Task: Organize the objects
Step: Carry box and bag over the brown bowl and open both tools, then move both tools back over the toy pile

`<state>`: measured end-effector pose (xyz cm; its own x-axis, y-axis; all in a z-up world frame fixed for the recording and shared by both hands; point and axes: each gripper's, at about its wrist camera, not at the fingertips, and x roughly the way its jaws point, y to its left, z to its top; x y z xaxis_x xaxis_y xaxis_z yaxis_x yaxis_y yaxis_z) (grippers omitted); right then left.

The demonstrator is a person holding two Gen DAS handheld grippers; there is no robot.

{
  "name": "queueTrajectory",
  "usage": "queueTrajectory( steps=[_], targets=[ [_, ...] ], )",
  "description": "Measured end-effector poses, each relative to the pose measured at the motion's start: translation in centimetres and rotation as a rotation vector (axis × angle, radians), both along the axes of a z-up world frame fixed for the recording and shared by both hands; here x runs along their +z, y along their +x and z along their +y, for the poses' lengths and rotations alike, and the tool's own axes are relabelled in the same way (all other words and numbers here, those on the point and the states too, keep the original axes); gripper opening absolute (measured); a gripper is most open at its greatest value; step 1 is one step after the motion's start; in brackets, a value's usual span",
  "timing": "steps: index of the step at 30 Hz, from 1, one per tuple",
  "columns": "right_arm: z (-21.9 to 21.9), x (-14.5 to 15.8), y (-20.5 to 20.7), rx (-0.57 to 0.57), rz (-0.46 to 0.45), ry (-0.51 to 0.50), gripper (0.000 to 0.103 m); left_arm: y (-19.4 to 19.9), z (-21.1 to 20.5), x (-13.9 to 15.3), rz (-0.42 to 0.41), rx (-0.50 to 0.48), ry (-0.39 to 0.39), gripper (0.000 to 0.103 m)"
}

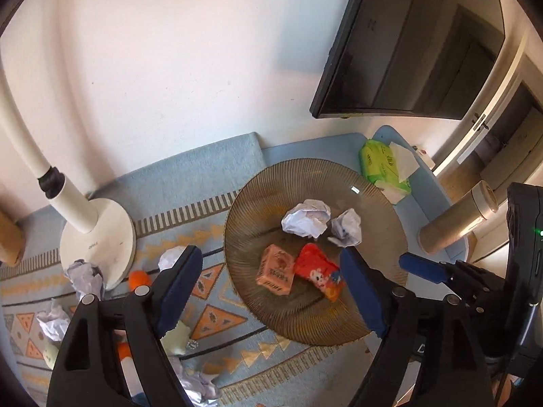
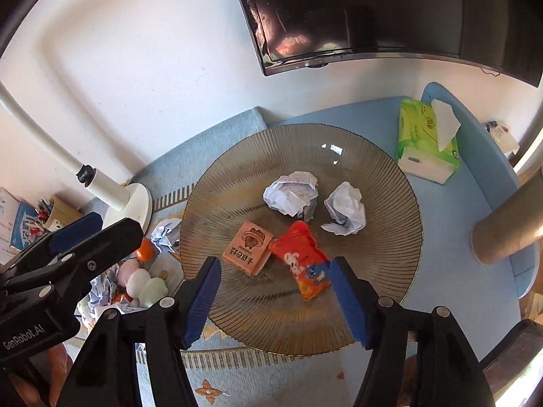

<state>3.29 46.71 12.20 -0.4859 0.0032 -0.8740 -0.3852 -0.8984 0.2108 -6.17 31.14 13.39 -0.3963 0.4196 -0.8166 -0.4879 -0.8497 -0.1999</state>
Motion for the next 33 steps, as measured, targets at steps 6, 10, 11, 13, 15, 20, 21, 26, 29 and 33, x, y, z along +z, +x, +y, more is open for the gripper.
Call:
queueTrajectory(
  steps=[6,10,11,13,15,20,21,26,29,33],
  targets=[
    [-2.0,0.1,1.0,0.041,-0.006,-0.027,0.065,2.4,-3.9,-0.7,-0.039,0.066,0.000,0.082],
    [-4.2,0.3,1.4,0.098,-0.014,-0.026,0.065,4.3,-6.5,-1.0,-0.067,0.119,0.005,0.082],
    [-4.8,0.3,1.6,0.115,-0.017,-0.024,0.065,4.8,-7.1,-1.1,-0.075,0.133,0.007,0.082],
    [-6.0,0.3,1.8,0.153,-0.028,-0.022,0.065,5.8,-8.3,-1.3,-0.087,0.161,0.008,0.082],
    [-7.2,0.1,2.1,0.186,-0.039,-0.018,0.065,6.8,-9.2,-1.6,-0.095,0.191,0.011,0.082],
    [-9.5,-0.4,2.9,0.263,-0.062,-0.009,0.065,9.2,-11.9,-2.8,-0.133,0.272,0.030,0.082],
    [-9.9,-0.5,2.9,0.275,-0.067,-0.005,0.065,9.6,-12.4,-3.0,-0.140,0.291,0.034,0.082],
    [-11.6,-1.4,3.4,0.326,-0.093,-0.008,0.065,11.3,-15.3,-4.4,-0.170,0.389,0.051,0.082],
    [-12.3,-1.9,3.5,0.331,-0.102,-0.018,0.065,12.1,-17.3,-5.4,-0.189,0.442,0.045,0.082],
    [-13.3,-1.9,2.7,0.304,-0.104,-0.025,0.065,12.5,-20.8,-6.5,-0.205,0.484,0.032,0.082]
  ],
)
